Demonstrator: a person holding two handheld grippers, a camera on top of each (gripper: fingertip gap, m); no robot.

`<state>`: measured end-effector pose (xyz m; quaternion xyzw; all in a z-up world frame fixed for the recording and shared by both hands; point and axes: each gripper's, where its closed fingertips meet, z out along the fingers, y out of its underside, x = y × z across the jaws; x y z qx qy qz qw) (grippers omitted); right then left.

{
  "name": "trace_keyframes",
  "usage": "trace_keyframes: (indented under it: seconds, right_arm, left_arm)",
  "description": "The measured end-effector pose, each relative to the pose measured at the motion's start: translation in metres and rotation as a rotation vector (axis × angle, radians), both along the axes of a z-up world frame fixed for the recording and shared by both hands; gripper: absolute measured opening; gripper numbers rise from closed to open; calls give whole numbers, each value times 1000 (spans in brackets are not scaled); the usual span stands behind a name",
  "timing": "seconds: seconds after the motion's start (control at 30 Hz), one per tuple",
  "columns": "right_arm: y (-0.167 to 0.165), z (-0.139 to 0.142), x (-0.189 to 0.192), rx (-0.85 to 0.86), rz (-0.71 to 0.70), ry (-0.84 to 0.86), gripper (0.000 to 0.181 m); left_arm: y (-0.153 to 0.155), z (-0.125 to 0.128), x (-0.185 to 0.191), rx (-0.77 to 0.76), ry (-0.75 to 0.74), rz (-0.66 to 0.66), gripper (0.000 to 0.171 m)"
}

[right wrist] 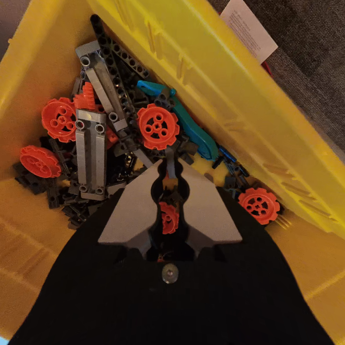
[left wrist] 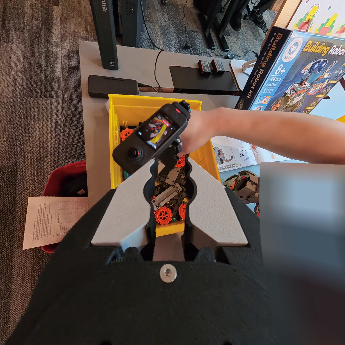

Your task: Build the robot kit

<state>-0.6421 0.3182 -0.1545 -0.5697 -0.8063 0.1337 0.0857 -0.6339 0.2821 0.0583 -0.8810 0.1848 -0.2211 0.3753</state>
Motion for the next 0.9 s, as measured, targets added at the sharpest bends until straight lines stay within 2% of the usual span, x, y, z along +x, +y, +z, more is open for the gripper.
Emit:
trace_keyframes:
  seconds: [0.07, 0.2, 0.37, 0.77, 0.83, 0.9]
  right_arm:
    - [0, 1, 2, -44, -35, -12, 8]
    - [-4, 0, 11, -254, -180, -85, 8]
    - [3, 16, 14, -423, -296, -70, 7]
    - [31, 27, 28, -347, -347, -85, 7]
    - [43, 27, 30, -266, -351, -81, 7]
    - [66, 27, 34, -94, -349, -72, 7]
  left_arm:
    - [-1, 0, 1, 0, 6, -5, 26]
    - [-1, -1, 2, -4, 7, -10, 26]
    - [-2, -2, 2, -10, 7, -15, 26]
    - [-2, -3, 2, -14, 8, -20, 26]
    - [-2, -3, 3, -16, 8, -21, 26]
    - [-2, -4, 3, -16, 11, -23, 26]
